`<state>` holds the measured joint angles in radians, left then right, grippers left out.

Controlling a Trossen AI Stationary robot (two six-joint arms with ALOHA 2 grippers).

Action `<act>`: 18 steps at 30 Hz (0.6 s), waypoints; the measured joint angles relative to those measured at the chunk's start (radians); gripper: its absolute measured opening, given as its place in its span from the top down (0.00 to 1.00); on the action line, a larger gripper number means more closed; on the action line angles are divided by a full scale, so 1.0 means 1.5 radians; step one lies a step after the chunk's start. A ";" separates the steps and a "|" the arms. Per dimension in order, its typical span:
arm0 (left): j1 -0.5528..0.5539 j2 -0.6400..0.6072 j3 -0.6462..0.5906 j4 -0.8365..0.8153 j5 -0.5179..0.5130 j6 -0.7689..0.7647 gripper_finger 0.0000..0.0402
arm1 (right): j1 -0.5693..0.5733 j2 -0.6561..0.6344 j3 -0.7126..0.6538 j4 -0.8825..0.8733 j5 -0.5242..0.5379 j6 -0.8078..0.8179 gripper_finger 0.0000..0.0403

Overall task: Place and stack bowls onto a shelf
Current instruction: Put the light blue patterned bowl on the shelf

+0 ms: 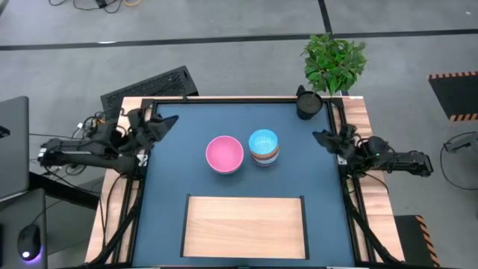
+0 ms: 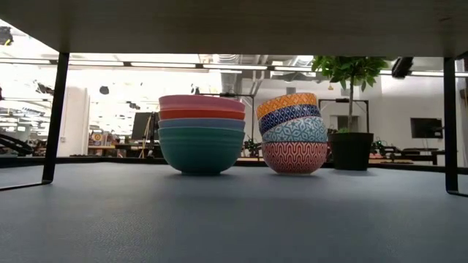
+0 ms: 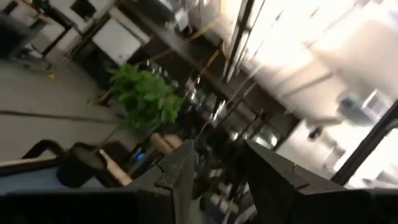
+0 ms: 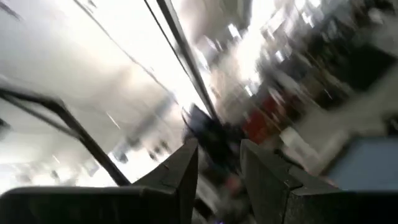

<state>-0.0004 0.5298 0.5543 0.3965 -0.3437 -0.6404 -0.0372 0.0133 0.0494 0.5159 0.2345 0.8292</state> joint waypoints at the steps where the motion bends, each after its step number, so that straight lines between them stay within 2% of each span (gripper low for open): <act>1: 0.000 0.017 0.020 -0.004 0.010 0.006 0.69 | -0.005 0.000 0.002 0.033 0.006 -0.003 0.63; 6: 0.000 0.086 0.107 0.007 0.011 0.048 0.69 | -0.028 -0.001 0.004 0.166 0.028 -0.132 0.63; 9: 0.000 0.118 0.147 0.009 -0.004 0.071 0.69 | -0.035 0.000 0.026 0.154 0.052 -0.171 0.63; 12: 0.000 0.139 0.177 -0.020 -0.001 0.058 0.69 | -0.034 0.015 0.080 0.062 0.057 -0.190 0.63; 18: 0.019 0.163 0.230 -0.205 -0.022 -0.006 0.69 | -0.034 0.113 0.271 -0.285 0.077 -0.192 0.66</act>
<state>0.0285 0.7749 0.9000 0.0890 -0.3772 -0.6497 -0.0887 0.1830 0.4553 0.0891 0.3504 0.5407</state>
